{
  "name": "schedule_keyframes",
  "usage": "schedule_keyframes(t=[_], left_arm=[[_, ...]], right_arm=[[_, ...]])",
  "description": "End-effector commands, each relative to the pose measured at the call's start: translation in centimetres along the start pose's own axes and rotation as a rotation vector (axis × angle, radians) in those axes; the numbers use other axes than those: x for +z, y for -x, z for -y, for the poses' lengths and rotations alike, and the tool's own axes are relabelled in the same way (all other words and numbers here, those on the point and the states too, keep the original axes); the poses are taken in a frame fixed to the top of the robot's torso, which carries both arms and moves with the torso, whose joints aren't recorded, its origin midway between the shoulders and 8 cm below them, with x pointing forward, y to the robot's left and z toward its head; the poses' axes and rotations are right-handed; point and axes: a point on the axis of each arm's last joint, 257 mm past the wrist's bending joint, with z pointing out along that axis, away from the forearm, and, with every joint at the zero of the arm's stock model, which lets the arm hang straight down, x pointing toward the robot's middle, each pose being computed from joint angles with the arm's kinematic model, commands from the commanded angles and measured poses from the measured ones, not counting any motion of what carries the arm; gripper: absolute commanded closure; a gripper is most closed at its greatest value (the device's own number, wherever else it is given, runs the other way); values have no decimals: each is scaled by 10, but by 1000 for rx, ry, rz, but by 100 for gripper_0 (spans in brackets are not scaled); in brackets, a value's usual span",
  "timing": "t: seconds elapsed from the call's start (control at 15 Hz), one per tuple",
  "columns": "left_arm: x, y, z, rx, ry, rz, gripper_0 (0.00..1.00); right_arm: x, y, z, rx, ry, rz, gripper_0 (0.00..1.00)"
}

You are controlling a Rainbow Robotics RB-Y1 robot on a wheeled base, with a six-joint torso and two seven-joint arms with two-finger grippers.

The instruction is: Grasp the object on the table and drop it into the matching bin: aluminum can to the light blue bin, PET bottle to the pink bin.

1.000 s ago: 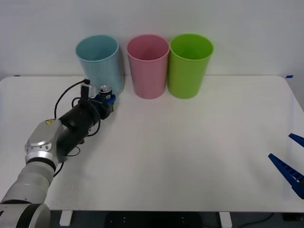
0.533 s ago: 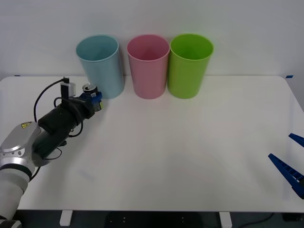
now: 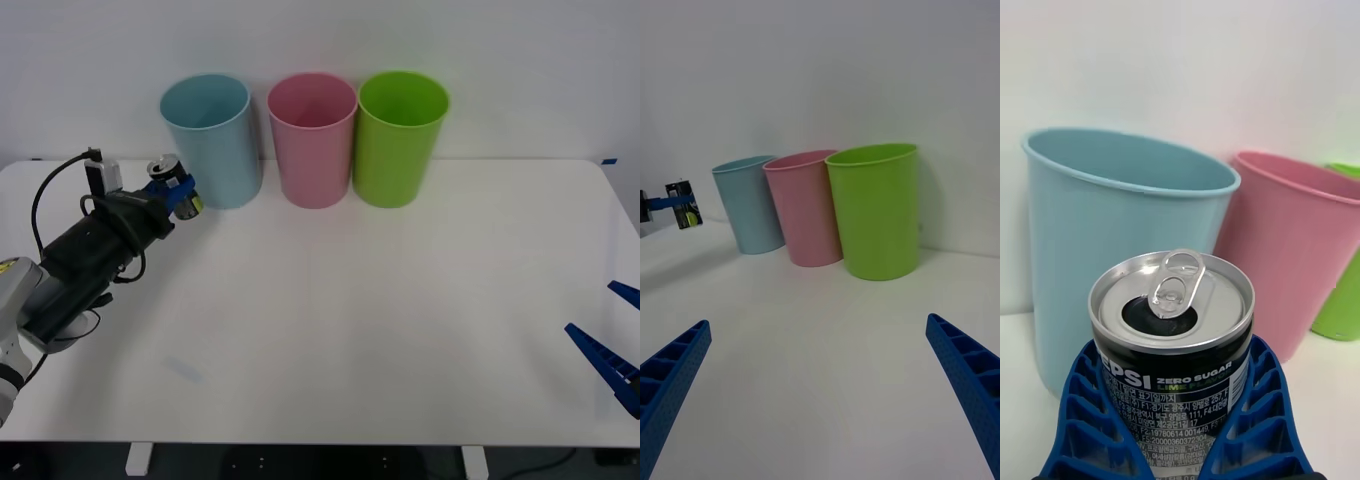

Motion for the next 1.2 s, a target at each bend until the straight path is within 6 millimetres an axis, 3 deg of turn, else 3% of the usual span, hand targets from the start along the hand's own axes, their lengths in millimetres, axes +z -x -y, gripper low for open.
schedule_keyframes(t=[0.07, 0.4, 0.67, 0.93, 1.2], left_arm=[[-11, 22, 7, -11, -34, 37, 100], [-24, 61, 14, -25, -73, 88, 100], [-24, 108, 17, -80, -90, 143, 99], [-7, 141, 12, -79, -56, 186, 99], [15, 159, 12, -66, -37, 201, 99]], right_arm=[[0, 0, 0, 0, 0, 0, 0], [0, 0, 0, 0, 0, 0, 0], [0, 0, 0, 0, 0, 0, 0], [0, 0, 0, 0, 0, 0, 0], [0, 0, 0, 0, 0, 0, 0]])
